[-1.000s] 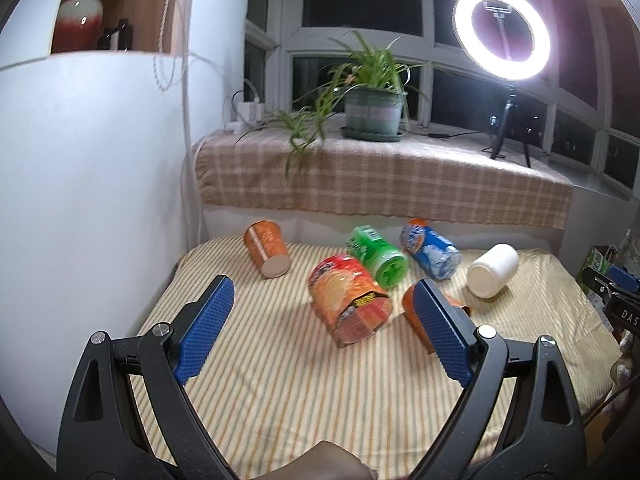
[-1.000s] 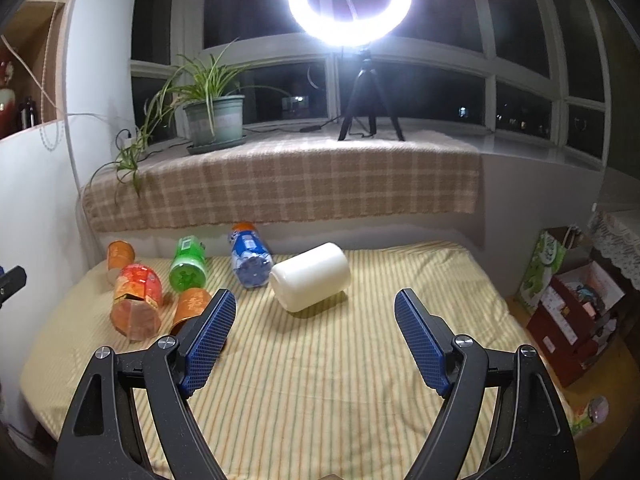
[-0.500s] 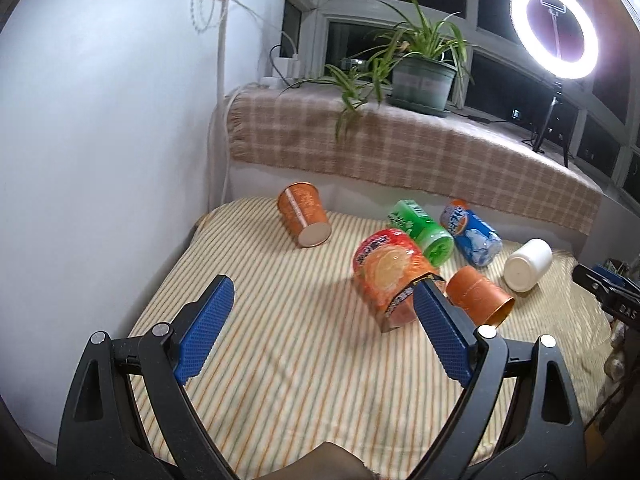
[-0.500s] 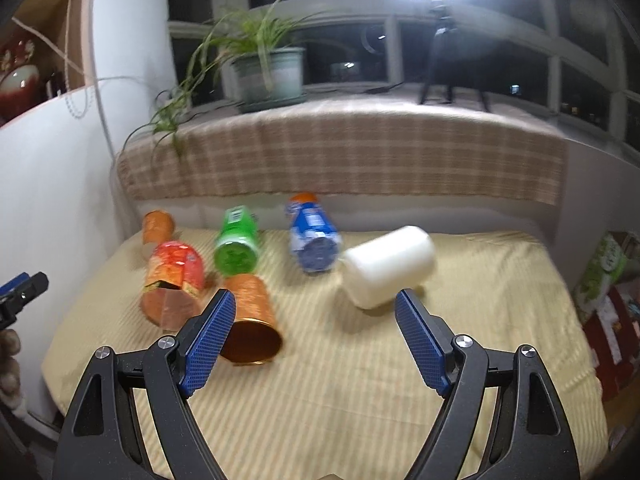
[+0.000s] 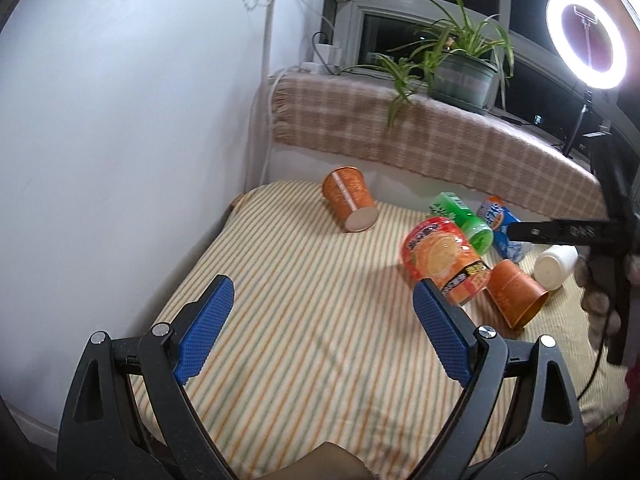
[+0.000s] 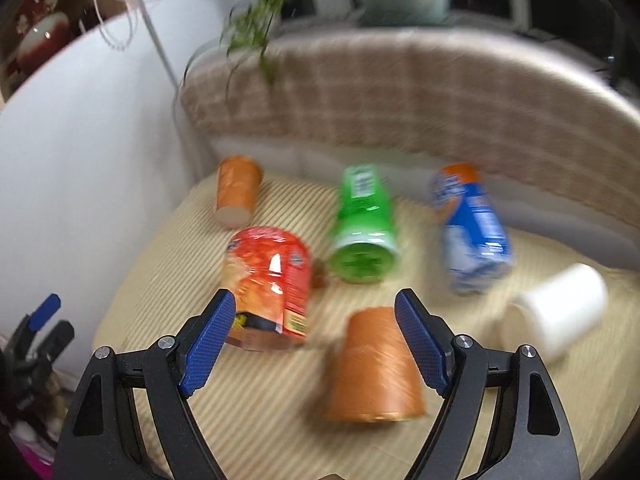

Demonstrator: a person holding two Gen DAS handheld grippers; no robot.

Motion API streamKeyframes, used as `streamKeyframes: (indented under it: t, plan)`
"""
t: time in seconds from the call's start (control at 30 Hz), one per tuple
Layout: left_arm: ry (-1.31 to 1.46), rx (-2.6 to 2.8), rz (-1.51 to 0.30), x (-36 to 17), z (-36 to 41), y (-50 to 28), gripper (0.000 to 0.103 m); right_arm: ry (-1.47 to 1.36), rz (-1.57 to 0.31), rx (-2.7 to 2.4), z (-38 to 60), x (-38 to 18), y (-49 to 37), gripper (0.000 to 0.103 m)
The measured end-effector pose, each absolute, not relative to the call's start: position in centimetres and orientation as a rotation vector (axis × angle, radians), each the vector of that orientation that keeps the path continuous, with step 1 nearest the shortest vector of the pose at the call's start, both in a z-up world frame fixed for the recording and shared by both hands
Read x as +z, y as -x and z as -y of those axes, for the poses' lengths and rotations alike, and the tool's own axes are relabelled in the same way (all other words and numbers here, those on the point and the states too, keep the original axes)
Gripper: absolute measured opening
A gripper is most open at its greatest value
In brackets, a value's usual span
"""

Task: Flip cup upright
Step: 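Move the right tool to the lying red-orange snack cup and close on it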

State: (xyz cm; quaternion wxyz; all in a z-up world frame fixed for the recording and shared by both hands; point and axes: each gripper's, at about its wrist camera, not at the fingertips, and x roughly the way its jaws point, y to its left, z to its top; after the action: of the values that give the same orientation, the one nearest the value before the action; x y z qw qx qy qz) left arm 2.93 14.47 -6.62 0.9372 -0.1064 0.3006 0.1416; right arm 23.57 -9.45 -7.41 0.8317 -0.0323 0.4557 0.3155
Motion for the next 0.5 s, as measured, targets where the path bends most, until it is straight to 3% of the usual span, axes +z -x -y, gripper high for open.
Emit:
streamKeyframes:
  t: [0.3, 0.5]
  plan:
    - [0.243, 0.344, -0.610, -7.1, -17.0, -1.5, 0.093, 0.113, -1.299, 0.786, 2.5, -11.4, -28.0, 0.082]
    - [0.257, 0.369, -0.607, -7.4, -18.1, -0.9, 0.093, 0.189, -1.379, 0.785, -0.1, -13.3, -29.1, 0.082]
